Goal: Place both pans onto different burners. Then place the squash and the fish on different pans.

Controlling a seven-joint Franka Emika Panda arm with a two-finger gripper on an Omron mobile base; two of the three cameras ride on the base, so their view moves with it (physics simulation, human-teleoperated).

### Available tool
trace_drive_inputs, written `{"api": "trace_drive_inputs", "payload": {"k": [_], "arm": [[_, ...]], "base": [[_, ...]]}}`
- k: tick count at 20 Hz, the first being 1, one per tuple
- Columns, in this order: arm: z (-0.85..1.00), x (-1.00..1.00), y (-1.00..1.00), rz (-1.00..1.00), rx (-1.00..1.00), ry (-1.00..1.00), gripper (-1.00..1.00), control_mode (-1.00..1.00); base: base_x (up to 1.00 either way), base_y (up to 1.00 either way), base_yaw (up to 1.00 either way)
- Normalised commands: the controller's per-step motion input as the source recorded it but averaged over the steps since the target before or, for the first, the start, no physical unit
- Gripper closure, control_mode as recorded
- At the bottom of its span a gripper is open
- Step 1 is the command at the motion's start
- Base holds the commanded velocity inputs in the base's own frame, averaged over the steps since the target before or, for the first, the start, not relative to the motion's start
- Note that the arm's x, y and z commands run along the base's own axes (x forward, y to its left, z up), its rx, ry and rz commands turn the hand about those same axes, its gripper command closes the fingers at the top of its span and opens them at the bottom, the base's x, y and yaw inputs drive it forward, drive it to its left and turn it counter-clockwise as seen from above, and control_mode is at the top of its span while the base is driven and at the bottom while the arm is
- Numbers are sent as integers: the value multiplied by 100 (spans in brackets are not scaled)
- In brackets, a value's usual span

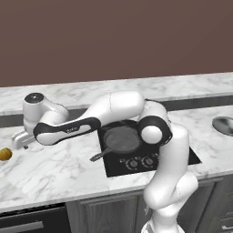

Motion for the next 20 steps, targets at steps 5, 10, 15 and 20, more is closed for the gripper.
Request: {"api": "trace_drive_inputs", "payload": {"k": [5, 10, 15, 20], "arm": [[0, 27, 19, 0, 0, -1, -100, -100], [0, 40, 14, 0, 1, 0, -100, -100], [0, 27, 28, 0, 1, 0, -100, -100], [-3, 16, 43, 0, 0, 0, -100, -100]], "base": [[0, 0, 0], [0, 0, 0], [0, 0, 0], [0, 0, 0]]}}
